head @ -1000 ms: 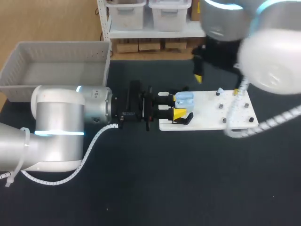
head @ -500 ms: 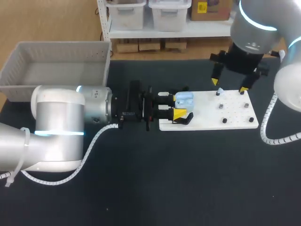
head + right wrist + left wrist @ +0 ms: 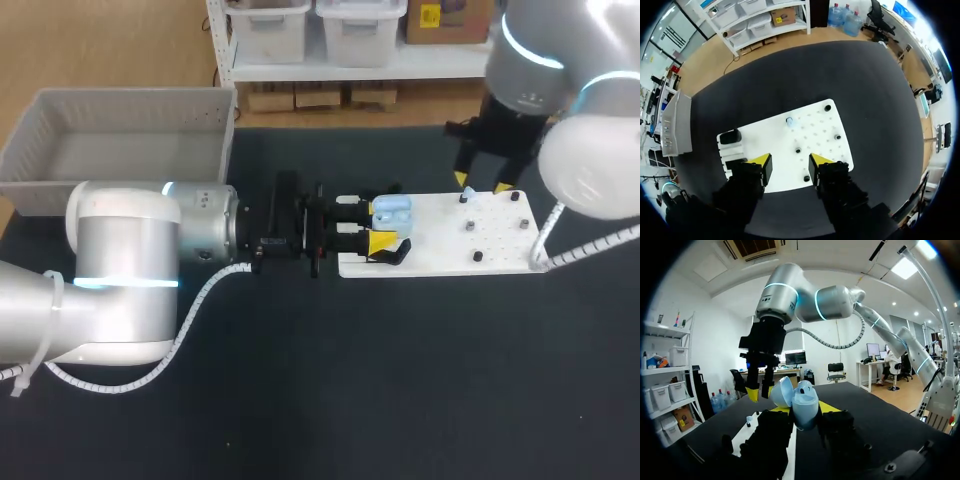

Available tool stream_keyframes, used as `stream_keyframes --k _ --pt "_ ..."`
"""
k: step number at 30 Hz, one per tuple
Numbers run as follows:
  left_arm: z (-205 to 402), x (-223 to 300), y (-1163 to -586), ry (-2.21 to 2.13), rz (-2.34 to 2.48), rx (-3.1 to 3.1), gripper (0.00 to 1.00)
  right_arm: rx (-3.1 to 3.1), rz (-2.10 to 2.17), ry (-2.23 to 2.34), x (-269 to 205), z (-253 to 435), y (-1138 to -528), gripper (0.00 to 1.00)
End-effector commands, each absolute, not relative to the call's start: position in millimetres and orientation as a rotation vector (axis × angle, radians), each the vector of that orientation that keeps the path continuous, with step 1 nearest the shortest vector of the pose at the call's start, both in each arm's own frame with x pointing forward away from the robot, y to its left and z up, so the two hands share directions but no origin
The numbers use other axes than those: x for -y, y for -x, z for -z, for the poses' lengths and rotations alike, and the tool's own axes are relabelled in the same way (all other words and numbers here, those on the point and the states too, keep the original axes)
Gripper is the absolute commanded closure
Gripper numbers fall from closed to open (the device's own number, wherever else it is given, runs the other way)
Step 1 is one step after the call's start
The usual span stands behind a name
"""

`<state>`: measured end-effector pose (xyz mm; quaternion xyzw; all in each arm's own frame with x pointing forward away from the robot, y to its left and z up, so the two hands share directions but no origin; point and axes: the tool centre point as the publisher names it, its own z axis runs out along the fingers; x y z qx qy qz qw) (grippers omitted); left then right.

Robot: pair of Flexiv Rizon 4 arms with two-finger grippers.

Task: Pick up each earbud case from the left stands, insert the matching earbuds, close the lid, and place the case in the box.

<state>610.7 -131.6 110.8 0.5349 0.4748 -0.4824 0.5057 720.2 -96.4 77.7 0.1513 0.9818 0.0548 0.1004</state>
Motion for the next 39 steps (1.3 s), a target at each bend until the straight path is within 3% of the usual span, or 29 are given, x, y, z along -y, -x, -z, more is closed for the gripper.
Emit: stream_keyframes --k 1,20,39 --pt "-110 132 -609 -1.285 1.158 -1.145 1.0 -2.944 -0.198 -0.444 98 -64 -738 0.53" --pt "-110 132 -609 -1.285 1.158 -1.145 1.0 -2.994 -0.279 -0.458 107 -32 -759 0.51" --pt "-110 132 -609 -1.285 1.158 -1.145 1.0 -3.0 -0.318 -0.346 104 -17 -756 0.55"
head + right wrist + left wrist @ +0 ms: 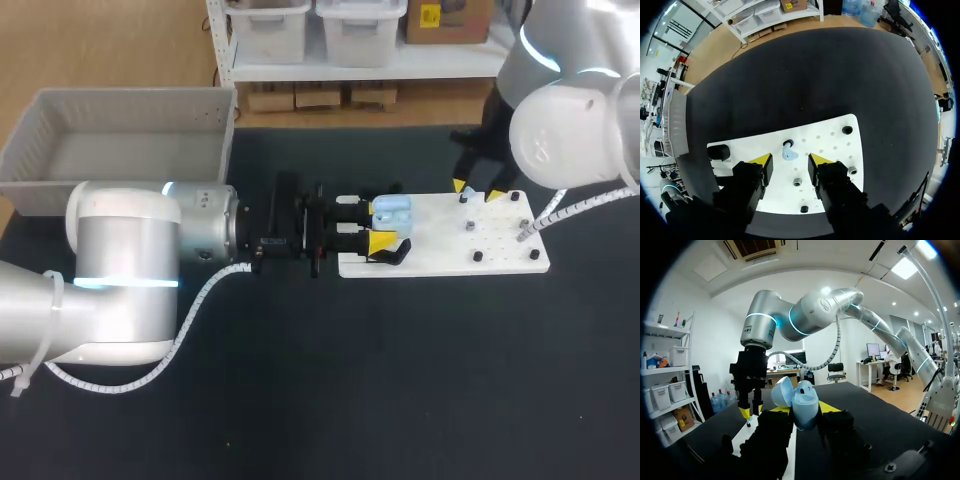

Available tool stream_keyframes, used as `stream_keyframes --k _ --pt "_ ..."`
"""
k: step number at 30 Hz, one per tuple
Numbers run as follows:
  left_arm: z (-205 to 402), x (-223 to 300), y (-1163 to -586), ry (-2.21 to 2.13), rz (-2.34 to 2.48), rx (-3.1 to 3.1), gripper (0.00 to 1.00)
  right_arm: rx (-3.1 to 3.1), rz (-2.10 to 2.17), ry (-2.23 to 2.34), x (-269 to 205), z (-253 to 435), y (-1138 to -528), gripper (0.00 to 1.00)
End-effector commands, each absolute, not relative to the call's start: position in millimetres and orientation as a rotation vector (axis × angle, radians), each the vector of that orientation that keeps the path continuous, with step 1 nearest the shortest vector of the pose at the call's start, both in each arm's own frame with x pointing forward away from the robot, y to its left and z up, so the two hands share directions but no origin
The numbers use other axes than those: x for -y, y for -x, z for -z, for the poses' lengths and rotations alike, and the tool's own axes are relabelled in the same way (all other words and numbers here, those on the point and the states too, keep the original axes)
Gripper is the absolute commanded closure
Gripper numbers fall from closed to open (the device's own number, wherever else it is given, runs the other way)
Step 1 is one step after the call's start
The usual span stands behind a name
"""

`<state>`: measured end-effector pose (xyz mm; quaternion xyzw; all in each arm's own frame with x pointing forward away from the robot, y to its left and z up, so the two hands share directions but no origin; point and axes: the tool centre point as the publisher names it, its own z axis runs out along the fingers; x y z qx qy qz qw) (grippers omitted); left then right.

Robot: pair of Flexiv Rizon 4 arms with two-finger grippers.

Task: Pick up each earbud case from the left stands, insert the matching earbuds, close the lid, and place the case in the box.

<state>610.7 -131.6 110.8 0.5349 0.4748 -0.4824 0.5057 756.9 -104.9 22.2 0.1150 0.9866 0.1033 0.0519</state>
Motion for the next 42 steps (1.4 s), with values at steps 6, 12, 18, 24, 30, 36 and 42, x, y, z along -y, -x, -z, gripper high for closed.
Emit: stream_keyframes --k 6,12,18,24,30,36,42 --pt "-110.1 131.9 -609.3 -1.285 1.158 -1.145 1.0 -3.003 -0.333 -0.347 103.6 -13.1 -755.8 0.58" --pt "-110.1 131.9 -609.3 -1.285 1.158 -1.145 1.0 -2.996 -0.345 -0.354 105.8 -13.3 -759.7 0.62" --pt "-110.1 131.9 -609.3 -1.285 1.158 -1.145 1.0 -2.992 -0.345 -0.349 106.2 -14.0 -761.4 0.63" --pt "-110.1 131.9 -609.3 -1.285 1.158 -1.145 1.0 -2.995 -0.345 -0.343 104.5 -14.6 -762.9 0.66" --pt "-110.1 131.9 -609.3 -1.285 1.158 -1.145 1.0 -3.001 -0.344 -0.334 101.8 -13.8 -763.9 0.72" --pt "-110.1 131.9 -609.3 -1.285 1.158 -1.145 1.0 -3.006 -0.336 -0.332 101.1 -13.2 -764.5 0.79" --pt "-110.1 131.9 -609.3 -1.285 1.158 -1.145 1.0 -3.01 -0.324 -0.332 101.7 -11.3 -763.9 0.84"
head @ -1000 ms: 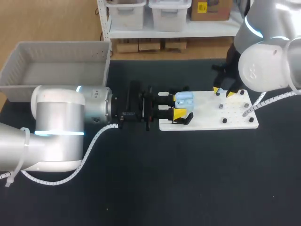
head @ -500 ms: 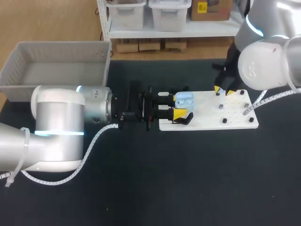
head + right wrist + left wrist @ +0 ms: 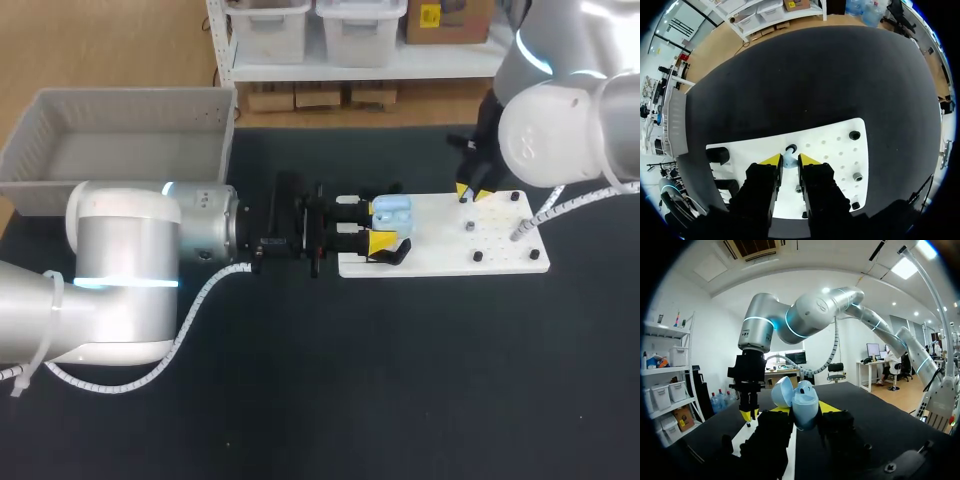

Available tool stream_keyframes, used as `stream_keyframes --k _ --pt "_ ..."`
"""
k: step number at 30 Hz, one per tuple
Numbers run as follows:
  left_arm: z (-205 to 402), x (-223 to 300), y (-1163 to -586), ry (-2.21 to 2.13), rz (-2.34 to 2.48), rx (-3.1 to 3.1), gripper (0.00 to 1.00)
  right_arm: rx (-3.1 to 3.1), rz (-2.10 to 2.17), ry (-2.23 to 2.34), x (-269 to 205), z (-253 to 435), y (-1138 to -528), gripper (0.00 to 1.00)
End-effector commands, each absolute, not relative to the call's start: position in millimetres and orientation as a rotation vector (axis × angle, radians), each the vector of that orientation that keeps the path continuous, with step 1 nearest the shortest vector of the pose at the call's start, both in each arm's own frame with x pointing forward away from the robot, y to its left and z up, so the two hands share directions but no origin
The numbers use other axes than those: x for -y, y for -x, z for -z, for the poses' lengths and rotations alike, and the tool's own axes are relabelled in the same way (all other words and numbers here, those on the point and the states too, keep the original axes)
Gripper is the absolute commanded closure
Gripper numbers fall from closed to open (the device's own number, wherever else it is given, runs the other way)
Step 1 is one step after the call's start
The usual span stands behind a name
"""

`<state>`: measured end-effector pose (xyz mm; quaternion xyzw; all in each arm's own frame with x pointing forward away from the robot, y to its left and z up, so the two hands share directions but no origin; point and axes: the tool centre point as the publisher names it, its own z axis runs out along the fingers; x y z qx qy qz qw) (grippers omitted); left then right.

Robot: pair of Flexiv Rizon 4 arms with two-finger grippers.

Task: Pick up each earbud case from the left stands, insert the matching earbuds, close the lid, and place the case in the box.

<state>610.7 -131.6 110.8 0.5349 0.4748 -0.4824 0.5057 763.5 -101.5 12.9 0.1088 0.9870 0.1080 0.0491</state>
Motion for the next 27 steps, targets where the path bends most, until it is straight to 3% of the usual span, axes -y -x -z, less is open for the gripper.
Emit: stream_keyframes --k 1,3,4,14,27 --pt "-110 132 -609 -1.285 1.158 -1.145 1.0 -3.011 -0.323 -0.333 102 -11 -764 0.85" --pt "-110 132 -609 -1.285 1.158 -1.145 1.0 -3.012 -0.321 -0.334 102 -10 -764 0.91" --pt "-110 132 -609 -1.285 1.158 -1.145 1.0 -3.013 -0.319 -0.335 102 -10 -763 1.0" --pt "-110 132 -609 -1.285 1.158 -1.145 1.0 -3.009 -0.331 -0.334 106 -24 -751 1.0" --pt "-110 132 -609 -1.285 1.158 -1.145 1.0 -2.939 -0.382 -0.233 107 -98 -702 1.0"
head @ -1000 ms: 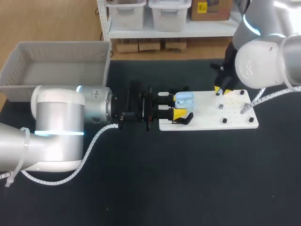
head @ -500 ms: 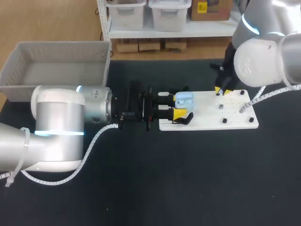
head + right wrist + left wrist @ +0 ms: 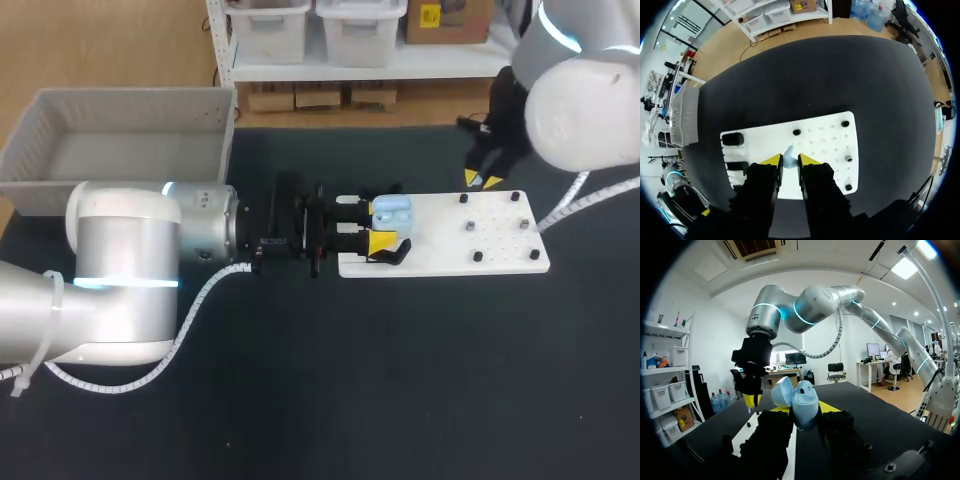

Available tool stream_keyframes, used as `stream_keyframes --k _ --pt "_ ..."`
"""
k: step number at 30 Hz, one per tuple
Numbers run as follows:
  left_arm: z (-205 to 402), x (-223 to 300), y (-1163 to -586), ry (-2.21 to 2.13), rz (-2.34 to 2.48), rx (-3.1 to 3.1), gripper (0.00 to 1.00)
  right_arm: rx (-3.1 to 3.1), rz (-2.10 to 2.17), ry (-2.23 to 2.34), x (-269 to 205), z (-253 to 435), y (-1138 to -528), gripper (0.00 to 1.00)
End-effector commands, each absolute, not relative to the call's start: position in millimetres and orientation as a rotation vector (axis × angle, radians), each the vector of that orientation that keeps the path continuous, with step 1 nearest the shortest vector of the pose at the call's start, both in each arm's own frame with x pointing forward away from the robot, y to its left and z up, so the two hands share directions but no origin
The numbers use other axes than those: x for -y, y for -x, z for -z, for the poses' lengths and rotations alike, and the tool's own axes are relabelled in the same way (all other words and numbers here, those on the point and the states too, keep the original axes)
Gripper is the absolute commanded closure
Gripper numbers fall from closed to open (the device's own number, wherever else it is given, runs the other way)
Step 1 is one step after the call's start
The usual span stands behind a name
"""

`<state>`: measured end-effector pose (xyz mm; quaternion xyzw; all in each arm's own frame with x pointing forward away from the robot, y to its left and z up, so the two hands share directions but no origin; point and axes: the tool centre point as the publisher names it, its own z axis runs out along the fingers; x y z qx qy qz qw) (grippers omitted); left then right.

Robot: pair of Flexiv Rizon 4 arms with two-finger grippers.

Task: Pick up each earbud case from the left stands, insert the matching earbuds, close the lid, and place the case in the box.

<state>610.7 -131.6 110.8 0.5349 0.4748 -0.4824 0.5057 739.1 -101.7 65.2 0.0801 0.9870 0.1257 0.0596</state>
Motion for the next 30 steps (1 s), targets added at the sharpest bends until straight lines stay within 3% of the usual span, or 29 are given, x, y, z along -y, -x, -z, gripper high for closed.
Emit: stream_keyframes --k 1,14,30 --pt "-110 132 -609 -1.285 1.158 -1.145 1.0 -2.941 -0.383 -0.215 106 -107 -696 1.0" --pt "-110 132 -609 -1.285 1.158 -1.145 1.0 -3.042 -0.286 0.061 77 -193 -619 1.0" --pt "-110 132 -609 -1.285 1.158 -1.145 1.0 -3.1 -0.151 0.431 1 -198 -568 1.0"
